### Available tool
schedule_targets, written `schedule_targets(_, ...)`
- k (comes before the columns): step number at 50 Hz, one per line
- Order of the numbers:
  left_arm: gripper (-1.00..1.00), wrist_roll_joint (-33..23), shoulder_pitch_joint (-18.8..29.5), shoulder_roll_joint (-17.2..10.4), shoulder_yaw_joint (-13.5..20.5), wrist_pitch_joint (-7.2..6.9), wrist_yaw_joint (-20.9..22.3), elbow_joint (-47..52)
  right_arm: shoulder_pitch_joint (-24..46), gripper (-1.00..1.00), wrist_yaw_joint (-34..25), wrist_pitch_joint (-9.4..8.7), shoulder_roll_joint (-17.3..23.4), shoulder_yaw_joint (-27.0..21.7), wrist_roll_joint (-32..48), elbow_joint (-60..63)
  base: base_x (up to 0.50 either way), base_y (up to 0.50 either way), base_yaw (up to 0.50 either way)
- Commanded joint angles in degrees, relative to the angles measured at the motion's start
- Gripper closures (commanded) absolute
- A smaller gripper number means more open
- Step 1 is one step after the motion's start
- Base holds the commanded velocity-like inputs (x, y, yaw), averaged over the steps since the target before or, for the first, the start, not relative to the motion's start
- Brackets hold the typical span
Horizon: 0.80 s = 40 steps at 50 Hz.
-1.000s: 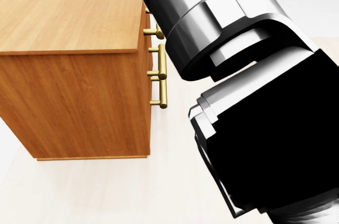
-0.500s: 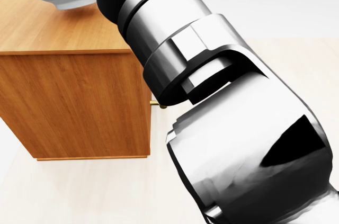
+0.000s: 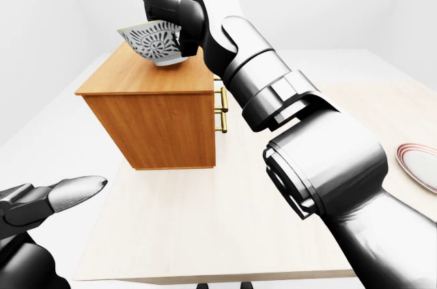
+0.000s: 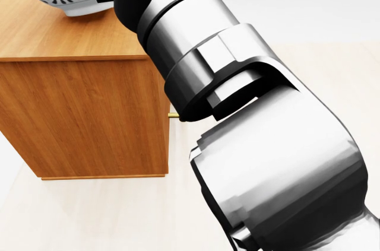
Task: Put the bowl on top of the cabinet.
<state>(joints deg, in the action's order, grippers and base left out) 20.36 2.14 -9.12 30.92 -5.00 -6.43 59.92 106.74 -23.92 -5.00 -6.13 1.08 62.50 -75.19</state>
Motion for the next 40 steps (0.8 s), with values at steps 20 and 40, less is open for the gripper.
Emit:
schedule_targets(20,-1.00,-0.3,-0.1,0.3,0.2,0.00,0.5,-0.4,-2.1,0.07,0.3,0.00,0.4,2.3,0.3,-0.8,0.00,0.00,0.00)
schedule_targets(40,-1.00,-0.1,-0.1,0.3,0.3,0.00,0.4,-0.3,1.9,-1.00,3.0,0.00,0.9,0.3,-1.9,-0.5,0.00,0.00,0.00)
